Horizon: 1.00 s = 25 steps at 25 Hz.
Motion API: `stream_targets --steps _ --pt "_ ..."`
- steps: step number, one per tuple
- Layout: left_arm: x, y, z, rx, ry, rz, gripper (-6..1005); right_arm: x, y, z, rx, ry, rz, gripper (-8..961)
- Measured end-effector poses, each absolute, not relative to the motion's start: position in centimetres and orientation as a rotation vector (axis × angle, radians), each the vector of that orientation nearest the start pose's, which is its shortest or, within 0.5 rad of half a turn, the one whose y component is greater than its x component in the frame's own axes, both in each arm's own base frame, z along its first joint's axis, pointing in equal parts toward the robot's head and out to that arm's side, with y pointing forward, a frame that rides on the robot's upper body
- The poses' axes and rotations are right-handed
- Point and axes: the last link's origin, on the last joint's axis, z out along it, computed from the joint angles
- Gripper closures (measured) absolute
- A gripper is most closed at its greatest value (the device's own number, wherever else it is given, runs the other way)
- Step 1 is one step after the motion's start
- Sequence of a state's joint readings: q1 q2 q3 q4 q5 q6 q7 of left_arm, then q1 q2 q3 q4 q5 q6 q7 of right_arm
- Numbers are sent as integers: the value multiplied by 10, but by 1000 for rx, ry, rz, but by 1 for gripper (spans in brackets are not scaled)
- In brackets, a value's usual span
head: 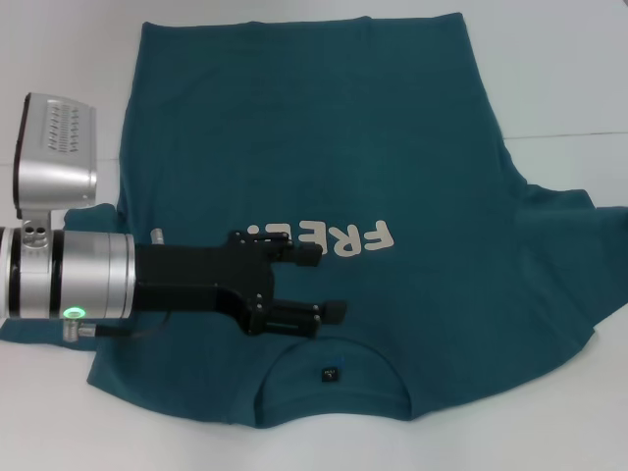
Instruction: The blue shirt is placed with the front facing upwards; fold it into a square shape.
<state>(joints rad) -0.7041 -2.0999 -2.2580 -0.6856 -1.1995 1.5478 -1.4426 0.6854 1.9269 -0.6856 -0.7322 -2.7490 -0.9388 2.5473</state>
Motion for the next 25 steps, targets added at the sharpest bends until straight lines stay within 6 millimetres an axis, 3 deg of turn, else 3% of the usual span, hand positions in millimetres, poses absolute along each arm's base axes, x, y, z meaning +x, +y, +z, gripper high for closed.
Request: stream_targets --steps 13,25 --pt "-177 361 -29 -2943 -356 -697 172 328 434 102 -1796 1363 -18 917" --pt "-177 361 -29 -2941 -357 -696 172 292 442 88 -1894 1328 15 917"
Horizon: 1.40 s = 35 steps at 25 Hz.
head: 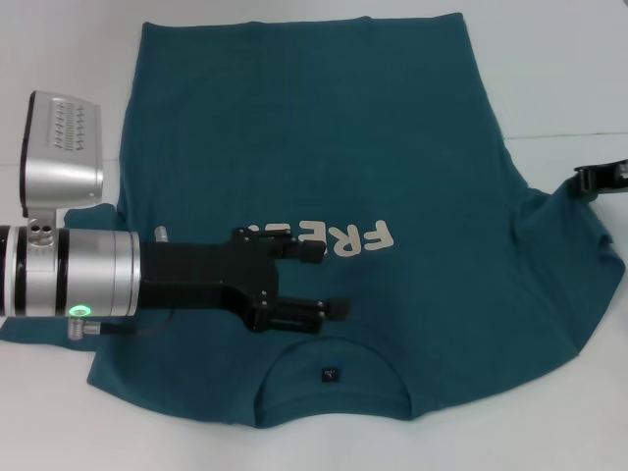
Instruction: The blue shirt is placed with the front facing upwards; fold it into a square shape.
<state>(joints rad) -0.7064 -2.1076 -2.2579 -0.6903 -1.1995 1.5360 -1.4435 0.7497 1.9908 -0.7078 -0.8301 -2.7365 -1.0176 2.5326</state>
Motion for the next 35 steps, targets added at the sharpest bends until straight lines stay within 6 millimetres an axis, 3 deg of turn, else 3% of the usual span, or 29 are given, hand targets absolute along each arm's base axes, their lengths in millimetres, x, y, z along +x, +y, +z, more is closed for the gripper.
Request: stream_targets --steps 11,20,28,35 --pt "-177 362 -29 -2940 -351 -695 172 272 446 72 -1959 1311 16 918" --pt "-178 362 -29 -2934 -351 -691 172 253 456 69 -1993 1270 49 919" --pt "-179 363 -29 -2930 -352 -688 172 234 459 52 -2057 1236 54 918" --pt "-179 362 -29 -2929 -345 -689 171 229 457 33 -2101 1220 20 918"
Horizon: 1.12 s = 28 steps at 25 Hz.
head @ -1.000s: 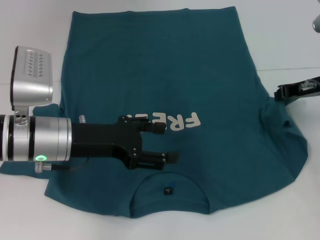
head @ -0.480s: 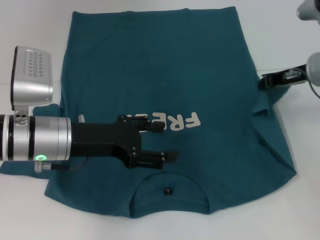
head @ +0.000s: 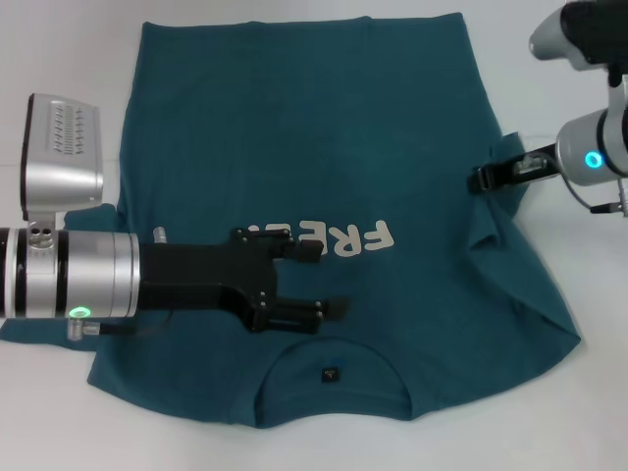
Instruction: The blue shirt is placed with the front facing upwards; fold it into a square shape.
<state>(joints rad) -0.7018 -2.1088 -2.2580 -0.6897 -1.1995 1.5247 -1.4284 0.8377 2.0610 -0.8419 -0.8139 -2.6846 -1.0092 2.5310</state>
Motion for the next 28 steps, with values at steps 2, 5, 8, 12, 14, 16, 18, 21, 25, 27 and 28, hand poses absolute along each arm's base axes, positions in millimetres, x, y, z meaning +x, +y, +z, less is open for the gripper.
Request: stream_targets --steps 2,5,8,12,14,16,18,21,25,27,28 --pt "-180 362 -29 -2930 -345 -689 171 229 456 29 -2106 1219 13 918" --pt "-180 361 -30 -2930 -347 -689 171 231 455 25 -2109 1225 6 917" --pt "-180 361 -30 -2930 -346 -689 171 231 455 21 -2112 1226 2 917" --pt "-181 361 -30 -2930 -346 -689 171 230 455 18 -2117 1224 -2 918" --pt "-181 360 -30 -2930 -344 -690 171 230 455 17 -2117 1223 -2 916" --pt "-181 360 -31 -2930 -340 -690 171 229 455 16 -2117 1221 1 912" --pt "-181 360 -31 -2930 -338 -690 171 229 456 15 -2113 1218 4 908" --pt "-181 360 -31 -2931 -336 -690 171 229 456 12 -2113 1220 3 902" --pt "-181 360 -31 -2932 -338 -692 172 229 456 10 -2116 1216 -1 895" --pt "-181 360 -32 -2932 -338 -692 172 229 457 10 -2116 1213 -1 891" --pt "-181 360 -32 -2932 -338 -692 172 229 457 10 -2115 1212 1 889"
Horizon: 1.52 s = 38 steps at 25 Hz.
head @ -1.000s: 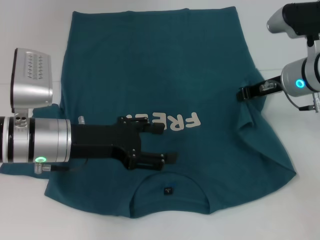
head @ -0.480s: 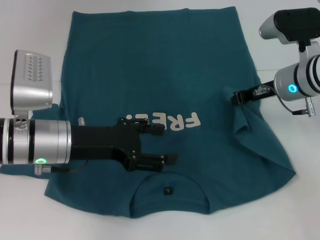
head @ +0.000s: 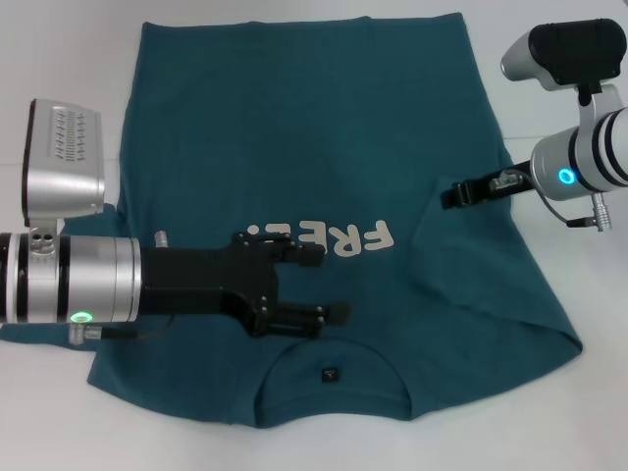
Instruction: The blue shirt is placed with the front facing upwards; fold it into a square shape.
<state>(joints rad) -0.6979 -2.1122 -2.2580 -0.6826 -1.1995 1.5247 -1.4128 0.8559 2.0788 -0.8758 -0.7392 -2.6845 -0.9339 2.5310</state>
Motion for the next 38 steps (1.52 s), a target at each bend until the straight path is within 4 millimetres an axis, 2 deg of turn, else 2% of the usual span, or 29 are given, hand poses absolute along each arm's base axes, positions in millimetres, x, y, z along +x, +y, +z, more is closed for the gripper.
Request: stream_targets --steps 1,4,9,15,20,25,29,31,32,33,35,36,38 --pt "-181 360 -32 -2932 -338 -692 172 228 458 10 -2110 1208 7 887" --pt "-181 360 -32 -2931 -337 -692 172 227 460 11 -2099 1204 31 655" --pt "-180 361 -31 -2916 -345 -709 172 220 467 15 -2090 1167 113 401" --pt "-178 362 -30 -2899 -359 -732 172 217 473 26 -2083 1078 226 162" --pt "-178 365 -29 -2854 -404 -768 172 215 474 38 -2084 1005 358 88" --pt "-181 371 -28 -2806 -476 -771 172 213 462 51 -2132 852 566 15" --pt "-181 373 -28 -2778 -513 -789 172 217 445 55 -2191 713 682 16" --pt "-181 375 -28 -2759 -535 -799 172 221 427 53 -2253 610 726 16" --pt "-180 376 -28 -2749 -548 -803 172 221 427 53 -2253 610 726 16" --pt "-180 376 -27 -2744 -556 -805 172 226 414 51 -2298 561 749 17" --pt "-180 378 -27 -2728 -581 -816 172 230 407 51 -2315 550 760 17" --pt "-180 379 -26 -2723 -589 -821 172 237 394 52 -2353 547 790 17" --pt "-180 380 -25 -2713 -607 -830 172 240 387 53 -2379 549 805 18"
